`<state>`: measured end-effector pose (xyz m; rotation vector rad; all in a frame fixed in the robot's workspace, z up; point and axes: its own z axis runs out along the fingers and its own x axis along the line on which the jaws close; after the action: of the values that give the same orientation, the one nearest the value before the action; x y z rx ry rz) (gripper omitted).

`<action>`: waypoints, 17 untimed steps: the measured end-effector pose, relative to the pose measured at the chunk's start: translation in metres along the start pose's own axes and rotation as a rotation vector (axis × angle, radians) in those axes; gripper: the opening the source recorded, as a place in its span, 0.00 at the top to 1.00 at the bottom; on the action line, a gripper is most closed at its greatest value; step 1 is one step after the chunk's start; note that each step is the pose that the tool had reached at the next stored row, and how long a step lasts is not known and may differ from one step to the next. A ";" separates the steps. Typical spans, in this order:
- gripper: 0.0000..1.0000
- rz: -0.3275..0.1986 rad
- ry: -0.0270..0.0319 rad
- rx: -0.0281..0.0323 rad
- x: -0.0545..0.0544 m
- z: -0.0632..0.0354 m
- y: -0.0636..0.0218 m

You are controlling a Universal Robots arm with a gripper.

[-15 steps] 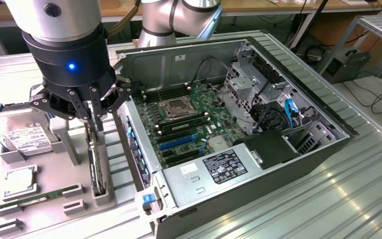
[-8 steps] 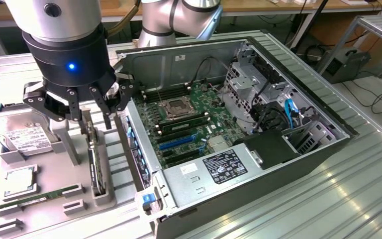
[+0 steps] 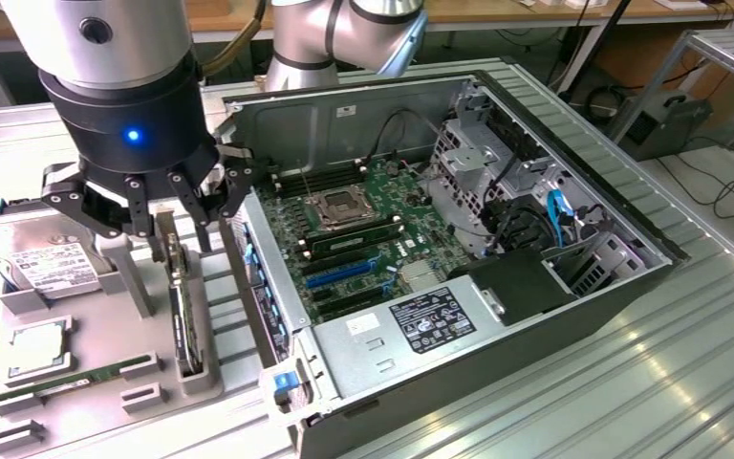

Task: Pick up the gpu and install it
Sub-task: 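Pick up the gpu and move the gpu toward the slot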

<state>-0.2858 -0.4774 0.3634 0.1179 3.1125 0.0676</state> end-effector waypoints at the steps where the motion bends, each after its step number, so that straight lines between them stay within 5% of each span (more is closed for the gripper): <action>1: 0.58 0.000 -0.0001 -0.0001 0.000 0.0007 0.0000; 17: 0.58 0.000 0.0000 0.0000 0.001 0.0113 -0.0003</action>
<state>-0.2866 -0.4771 0.3521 0.1180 3.1125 0.0676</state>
